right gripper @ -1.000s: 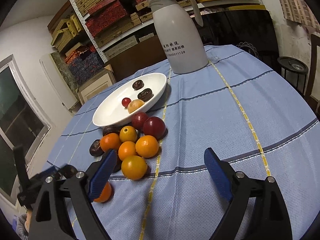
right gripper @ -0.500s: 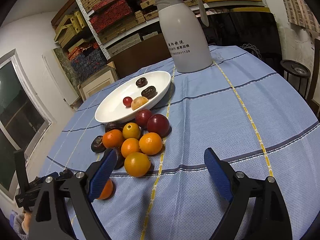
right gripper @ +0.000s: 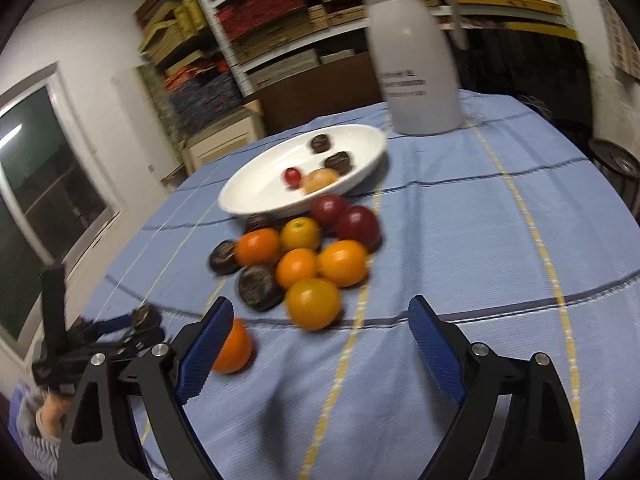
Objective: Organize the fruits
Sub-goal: 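Grasp a dark brown fruit with the left gripper while the right gripper grasps an orange mandarin, then carry the dark brown fruit and mandarin onto the white plate and release both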
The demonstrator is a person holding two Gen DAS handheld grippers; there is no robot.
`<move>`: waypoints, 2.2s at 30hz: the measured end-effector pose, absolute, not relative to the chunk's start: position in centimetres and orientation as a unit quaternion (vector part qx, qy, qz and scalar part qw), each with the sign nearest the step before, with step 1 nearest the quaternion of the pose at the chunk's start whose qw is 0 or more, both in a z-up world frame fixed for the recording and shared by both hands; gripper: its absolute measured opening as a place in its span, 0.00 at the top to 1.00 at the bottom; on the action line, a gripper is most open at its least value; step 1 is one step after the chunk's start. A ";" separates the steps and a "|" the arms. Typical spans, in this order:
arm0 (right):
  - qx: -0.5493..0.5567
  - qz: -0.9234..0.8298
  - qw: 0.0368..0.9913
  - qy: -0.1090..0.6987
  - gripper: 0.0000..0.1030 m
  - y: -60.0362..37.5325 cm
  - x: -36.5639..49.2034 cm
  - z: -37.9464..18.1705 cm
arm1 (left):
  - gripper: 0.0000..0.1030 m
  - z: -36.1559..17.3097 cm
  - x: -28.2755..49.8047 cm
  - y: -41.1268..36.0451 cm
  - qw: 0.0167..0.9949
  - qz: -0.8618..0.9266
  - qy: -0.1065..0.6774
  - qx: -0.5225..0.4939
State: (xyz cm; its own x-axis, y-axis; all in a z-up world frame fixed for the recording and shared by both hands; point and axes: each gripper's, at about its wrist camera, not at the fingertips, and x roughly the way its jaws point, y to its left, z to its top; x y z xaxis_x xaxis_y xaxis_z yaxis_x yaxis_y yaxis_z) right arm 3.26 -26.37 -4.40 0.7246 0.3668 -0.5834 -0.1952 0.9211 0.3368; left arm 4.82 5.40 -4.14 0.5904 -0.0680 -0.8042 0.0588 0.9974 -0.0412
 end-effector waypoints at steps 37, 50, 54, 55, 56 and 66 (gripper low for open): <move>0.131 0.158 0.921 0.332 0.56 -25.7 15.1 2.5 | 0.59 5.3 17.9 -0.6 0.927 -0.104 0.361 -0.001; 0.172 0.143 0.897 0.381 0.47 -25.4 27.2 -2.6 | 0.34 -0.3 26.4 -1.2 0.909 -0.085 0.408 0.003; 0.196 0.141 0.904 0.353 0.45 -26.7 26.1 -0.7 | 0.21 1.0 25.4 -0.9 0.920 -0.077 0.384 0.001; 0.199 0.144 0.908 0.340 0.45 -27.0 25.4 0.4 | 0.20 1.4 25.0 -0.8 0.922 -0.075 0.380 0.000; 0.201 0.145 0.911 0.330 0.44 -27.2 24.7 1.3 | 0.19 1.9 24.2 -0.4 0.924 -0.072 0.375 -0.005; 0.167 0.151 0.932 0.284 0.35 -27.0 14.9 3.6 | 0.08 1.9 15.3 3.1 0.934 -0.040 0.353 -0.036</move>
